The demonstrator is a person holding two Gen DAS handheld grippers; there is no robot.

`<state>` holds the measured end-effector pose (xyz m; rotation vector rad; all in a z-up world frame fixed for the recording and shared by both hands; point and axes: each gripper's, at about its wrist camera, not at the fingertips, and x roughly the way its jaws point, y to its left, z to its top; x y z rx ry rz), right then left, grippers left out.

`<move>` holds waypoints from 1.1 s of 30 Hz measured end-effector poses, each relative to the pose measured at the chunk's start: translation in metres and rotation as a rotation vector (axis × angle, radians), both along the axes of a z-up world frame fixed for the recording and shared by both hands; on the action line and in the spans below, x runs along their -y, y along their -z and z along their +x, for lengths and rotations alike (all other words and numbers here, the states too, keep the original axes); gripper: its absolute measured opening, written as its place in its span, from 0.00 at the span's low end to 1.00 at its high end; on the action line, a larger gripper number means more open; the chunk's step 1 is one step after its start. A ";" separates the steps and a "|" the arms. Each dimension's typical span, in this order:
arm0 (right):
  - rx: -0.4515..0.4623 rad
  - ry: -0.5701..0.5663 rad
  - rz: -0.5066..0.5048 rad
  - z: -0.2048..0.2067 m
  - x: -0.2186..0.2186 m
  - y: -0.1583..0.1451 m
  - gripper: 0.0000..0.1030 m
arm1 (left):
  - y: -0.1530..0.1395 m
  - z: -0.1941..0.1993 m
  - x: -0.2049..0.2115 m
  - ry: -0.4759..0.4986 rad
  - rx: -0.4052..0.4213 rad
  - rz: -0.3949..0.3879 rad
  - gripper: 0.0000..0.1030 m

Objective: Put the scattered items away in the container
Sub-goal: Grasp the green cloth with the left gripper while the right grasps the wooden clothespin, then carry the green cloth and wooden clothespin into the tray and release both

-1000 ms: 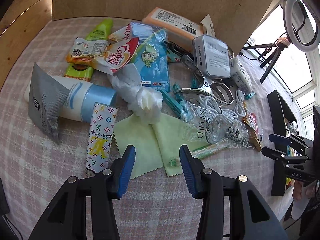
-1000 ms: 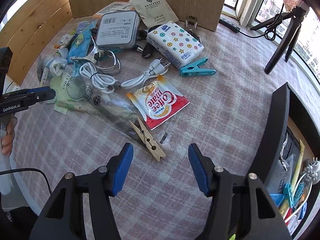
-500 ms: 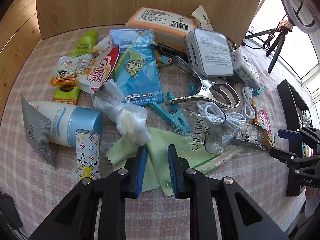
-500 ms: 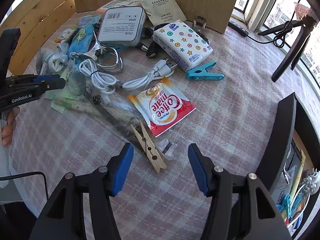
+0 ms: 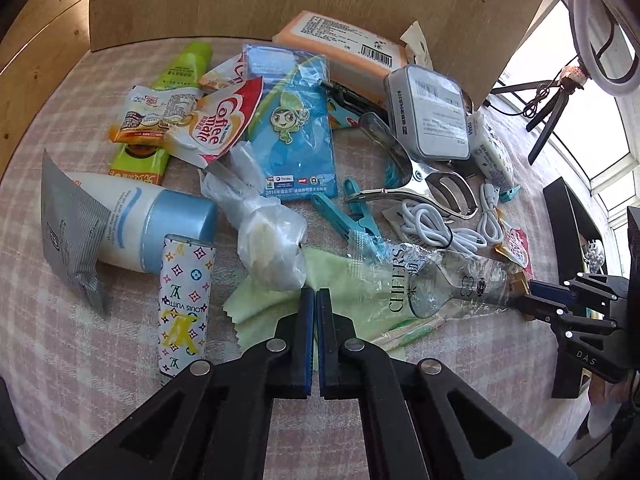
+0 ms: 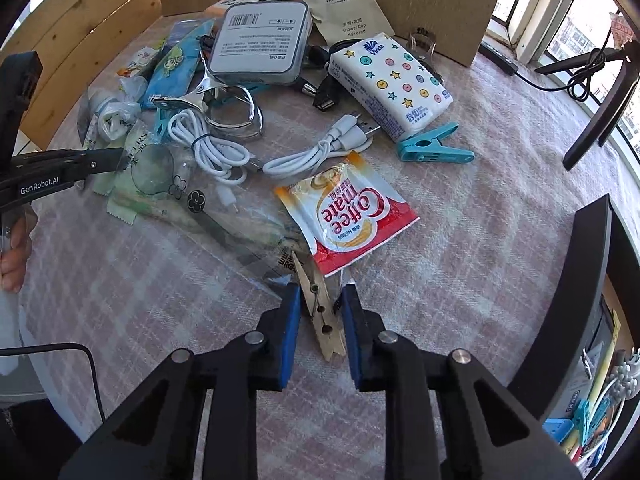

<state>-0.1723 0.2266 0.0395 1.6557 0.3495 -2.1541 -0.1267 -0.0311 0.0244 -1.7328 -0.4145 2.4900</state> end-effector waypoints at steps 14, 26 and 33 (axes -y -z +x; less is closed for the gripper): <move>0.001 0.067 -0.088 0.029 -0.022 -0.032 0.13 | -0.043 0.052 0.035 -0.030 -0.062 0.074 0.00; -0.052 0.154 -0.205 0.063 -0.051 -0.064 0.13 | -0.093 0.056 0.007 0.009 -0.192 0.110 0.00; -0.041 0.179 -0.159 0.063 -0.058 -0.040 0.13 | -0.098 0.061 -0.008 0.053 -0.189 0.129 0.00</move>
